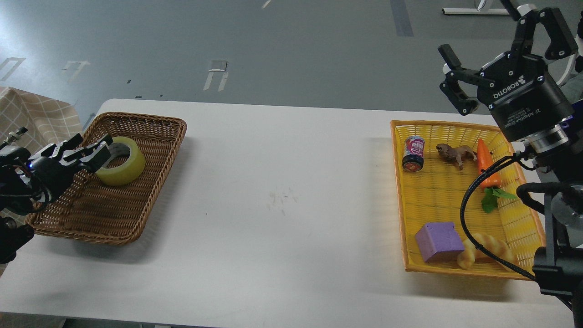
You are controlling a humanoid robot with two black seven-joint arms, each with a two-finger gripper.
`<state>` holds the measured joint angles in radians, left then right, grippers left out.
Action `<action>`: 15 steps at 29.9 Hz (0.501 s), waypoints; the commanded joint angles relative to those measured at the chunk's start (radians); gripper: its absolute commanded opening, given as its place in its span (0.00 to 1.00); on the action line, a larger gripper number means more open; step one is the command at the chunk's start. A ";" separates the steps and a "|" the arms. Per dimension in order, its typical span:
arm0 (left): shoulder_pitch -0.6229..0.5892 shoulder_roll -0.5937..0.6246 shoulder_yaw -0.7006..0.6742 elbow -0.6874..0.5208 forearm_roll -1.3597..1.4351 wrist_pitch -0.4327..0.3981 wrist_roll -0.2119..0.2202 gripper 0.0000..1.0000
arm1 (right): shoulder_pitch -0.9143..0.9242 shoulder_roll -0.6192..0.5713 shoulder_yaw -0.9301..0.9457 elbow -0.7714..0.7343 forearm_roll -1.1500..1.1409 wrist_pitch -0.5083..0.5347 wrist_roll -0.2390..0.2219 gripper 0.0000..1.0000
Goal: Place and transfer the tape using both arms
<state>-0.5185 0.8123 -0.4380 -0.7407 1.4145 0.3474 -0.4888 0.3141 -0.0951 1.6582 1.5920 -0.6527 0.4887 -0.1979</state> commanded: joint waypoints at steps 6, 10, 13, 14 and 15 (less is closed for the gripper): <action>-0.116 -0.004 -0.011 -0.109 -0.219 -0.004 0.000 0.99 | 0.008 -0.002 -0.003 0.009 0.001 0.000 0.000 0.99; -0.156 0.004 -0.016 -0.236 -0.307 -0.004 0.000 0.99 | 0.006 0.000 -0.003 0.013 0.001 0.000 0.000 0.99; -0.227 0.002 -0.018 -0.376 -0.432 -0.004 0.000 0.99 | 0.011 -0.002 0.002 0.013 0.001 0.000 0.000 0.99; -0.256 -0.002 -0.022 -0.437 -0.483 -0.005 0.000 0.99 | 0.014 0.000 0.002 0.013 0.001 0.000 -0.001 0.99; -0.270 -0.004 -0.027 -0.465 -0.509 -0.005 0.000 0.99 | 0.016 0.000 0.002 0.013 0.001 0.000 -0.002 0.99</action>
<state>-0.7368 0.8146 -0.4562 -1.0994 1.0037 0.3432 -0.4886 0.3232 -0.0964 1.6583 1.6043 -0.6521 0.4887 -0.1977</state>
